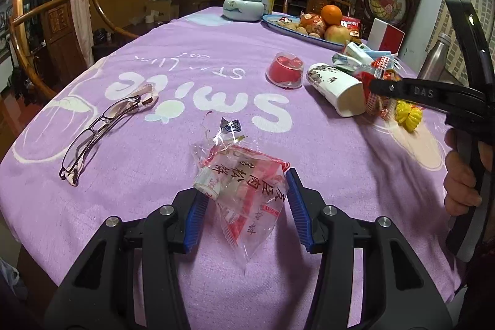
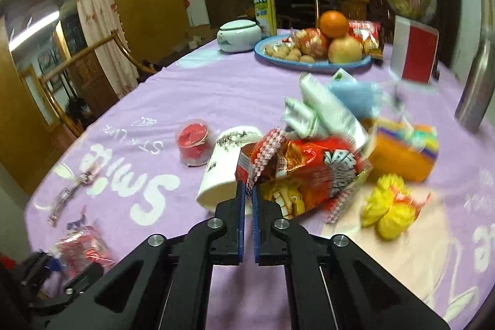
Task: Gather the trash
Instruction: 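Grasp the clear candy wrapper with the left tool while the right tool grasps the snack bag, then drop the wrapper and snack bag into the red wastebasket, opening both tools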
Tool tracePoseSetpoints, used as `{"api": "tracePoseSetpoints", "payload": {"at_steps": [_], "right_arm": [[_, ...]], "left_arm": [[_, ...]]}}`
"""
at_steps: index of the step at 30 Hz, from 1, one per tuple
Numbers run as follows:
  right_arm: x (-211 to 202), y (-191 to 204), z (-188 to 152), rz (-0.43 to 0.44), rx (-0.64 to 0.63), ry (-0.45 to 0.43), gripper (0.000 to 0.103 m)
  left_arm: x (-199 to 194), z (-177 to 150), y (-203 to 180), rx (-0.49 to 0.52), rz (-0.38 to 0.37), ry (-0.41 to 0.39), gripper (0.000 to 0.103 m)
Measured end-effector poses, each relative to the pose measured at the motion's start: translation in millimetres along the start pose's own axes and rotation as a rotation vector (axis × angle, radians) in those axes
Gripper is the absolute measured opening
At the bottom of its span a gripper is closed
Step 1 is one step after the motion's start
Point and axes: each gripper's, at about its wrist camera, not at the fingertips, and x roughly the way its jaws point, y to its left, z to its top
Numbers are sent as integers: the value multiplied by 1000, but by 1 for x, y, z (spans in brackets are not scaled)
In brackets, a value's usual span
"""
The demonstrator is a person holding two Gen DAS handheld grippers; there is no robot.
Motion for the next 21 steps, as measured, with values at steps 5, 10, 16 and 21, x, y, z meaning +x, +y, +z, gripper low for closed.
{"api": "tracePoseSetpoints", "payload": {"at_steps": [5,10,16,21], "right_arm": [[-42,-3,-11,24,-28,-95,2],[-85,-3,-32,47,-67,-139,2],[-119,-6,-60,-47,-102,-171,1],[-140,-12,-81,-67,-97,-188,1]], "left_arm": [[-5,-1,0,-7,11,0,50],[-18,-2,-8,-1,12,-16,50],[-41,-4,-25,33,15,-51,50],[-64,-9,-39,65,33,-89,50]]}}
